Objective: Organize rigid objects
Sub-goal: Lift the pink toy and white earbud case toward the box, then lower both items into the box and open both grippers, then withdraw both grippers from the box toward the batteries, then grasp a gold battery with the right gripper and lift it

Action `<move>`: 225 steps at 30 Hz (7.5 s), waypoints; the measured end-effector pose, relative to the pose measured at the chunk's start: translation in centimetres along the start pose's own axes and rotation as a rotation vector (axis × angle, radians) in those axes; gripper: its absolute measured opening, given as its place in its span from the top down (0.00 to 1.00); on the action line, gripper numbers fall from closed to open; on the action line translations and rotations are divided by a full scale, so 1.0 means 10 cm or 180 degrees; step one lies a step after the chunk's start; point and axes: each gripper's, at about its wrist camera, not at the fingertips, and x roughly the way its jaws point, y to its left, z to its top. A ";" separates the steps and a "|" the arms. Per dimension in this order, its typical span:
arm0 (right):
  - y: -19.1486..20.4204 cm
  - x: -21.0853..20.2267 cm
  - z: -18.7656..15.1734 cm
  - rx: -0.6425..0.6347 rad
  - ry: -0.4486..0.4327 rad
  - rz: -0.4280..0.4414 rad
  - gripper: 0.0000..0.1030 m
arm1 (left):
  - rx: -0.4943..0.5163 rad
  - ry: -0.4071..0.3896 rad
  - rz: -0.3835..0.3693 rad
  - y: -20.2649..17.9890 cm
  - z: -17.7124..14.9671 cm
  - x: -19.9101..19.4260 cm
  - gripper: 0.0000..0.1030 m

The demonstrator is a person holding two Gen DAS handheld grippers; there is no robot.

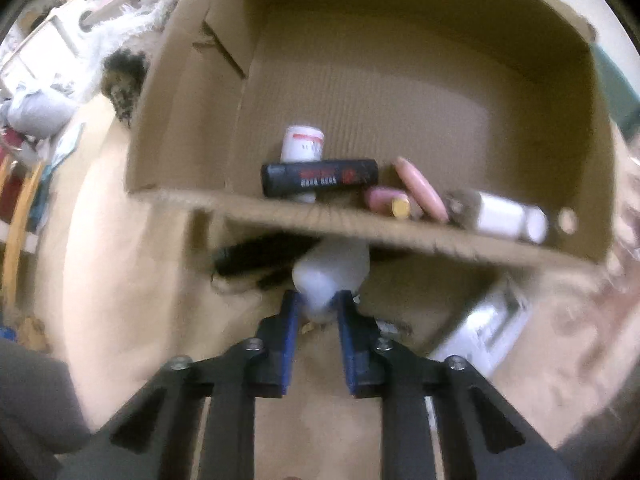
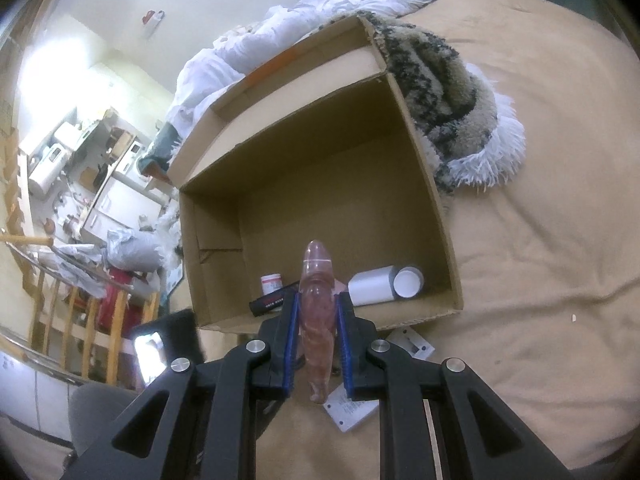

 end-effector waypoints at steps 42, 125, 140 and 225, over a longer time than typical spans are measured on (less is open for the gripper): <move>0.00 0.11 0.03 0.0034 0.0084 0.0013 0.81 | -0.0444 0.0113 0.0357 0.13 0.13 0.27 0.46; 0.22 1.22 0.53 -0.0660 0.0562 -0.0510 0.81 | 0.0594 -0.0392 -0.0208 -0.11 0.80 -0.12 0.18; 0.35 0.98 0.59 -0.0721 0.0134 -0.0249 0.07 | 0.0515 -0.0483 -0.0177 0.00 0.80 -0.25 0.10; 0.71 1.69 -0.87 -0.2030 0.1378 -0.0847 0.58 | -0.0679 0.0038 -0.0420 1.18 0.20 -0.60 0.10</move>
